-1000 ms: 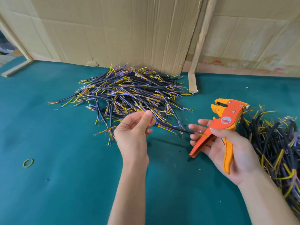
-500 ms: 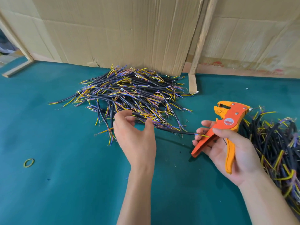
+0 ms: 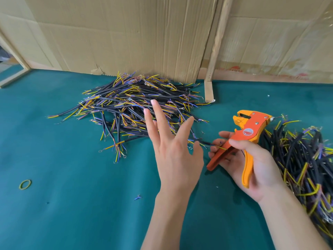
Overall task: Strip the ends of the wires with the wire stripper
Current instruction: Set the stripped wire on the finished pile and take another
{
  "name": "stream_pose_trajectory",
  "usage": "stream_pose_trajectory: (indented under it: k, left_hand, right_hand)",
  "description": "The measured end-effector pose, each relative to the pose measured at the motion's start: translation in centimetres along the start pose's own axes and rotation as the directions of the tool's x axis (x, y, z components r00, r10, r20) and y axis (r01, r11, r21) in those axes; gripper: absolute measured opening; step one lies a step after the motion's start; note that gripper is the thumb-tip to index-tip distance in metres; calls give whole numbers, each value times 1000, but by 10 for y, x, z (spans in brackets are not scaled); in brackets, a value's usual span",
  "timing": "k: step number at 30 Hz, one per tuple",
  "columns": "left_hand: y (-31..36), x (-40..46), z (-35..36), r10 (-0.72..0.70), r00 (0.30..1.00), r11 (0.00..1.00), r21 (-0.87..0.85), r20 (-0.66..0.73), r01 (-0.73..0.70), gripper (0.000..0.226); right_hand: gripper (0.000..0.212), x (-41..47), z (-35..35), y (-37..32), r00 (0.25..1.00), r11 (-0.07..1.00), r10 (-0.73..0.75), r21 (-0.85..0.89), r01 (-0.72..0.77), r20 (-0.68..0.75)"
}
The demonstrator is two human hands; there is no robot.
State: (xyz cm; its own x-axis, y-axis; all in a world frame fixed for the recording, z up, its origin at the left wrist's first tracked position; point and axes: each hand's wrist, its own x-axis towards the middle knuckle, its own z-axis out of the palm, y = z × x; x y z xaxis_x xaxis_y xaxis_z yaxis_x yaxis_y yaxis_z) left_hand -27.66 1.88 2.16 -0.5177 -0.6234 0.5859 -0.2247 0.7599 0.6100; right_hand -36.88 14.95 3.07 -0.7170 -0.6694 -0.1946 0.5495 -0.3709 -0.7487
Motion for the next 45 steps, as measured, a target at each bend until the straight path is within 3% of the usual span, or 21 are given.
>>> stream_pose_trajectory:
  k: [4, 7, 21, 26, 32, 42, 45]
  left_hand:
    - [-1, -2, 3, 79, 969, 997, -37, 233, -72, 36]
    - [1, -4, 2, 62, 933, 997, -62, 354, -43, 25]
    - [4, 0, -2, 96, 986, 988, -134, 136, -78, 26]
    - [6, -1, -5, 71, 976, 980, -198, 205, -30, 27]
    - [7, -2, -7, 48, 940, 991, -136, 337, -2, 24]
    - [7, -1, -6, -98, 948, 982, -123, 303, 141, 11]
    - [8, -1, -7, -129, 950, 978, -123, 285, 170, 20]
  right_hand:
    - [58, 0, 0, 0, 1000, 1000, 6, -24, -5, 14]
    - [59, -1, 1, -1, 1000, 1000, 4, -22, -3, 27]
    - [46, -7, -1, -13, 989, 995, -84, 65, 77, 123]
    - [46, -6, -3, -14, 987, 994, -100, 58, 93, 128]
    - [42, -4, -4, -12, 987, 988, -139, -53, 144, 80]
    - [34, -4, -1, -7, 987, 980, -163, -115, 162, 5]
    - [35, -5, 2, -5, 989, 984, -146, -106, 146, 10]
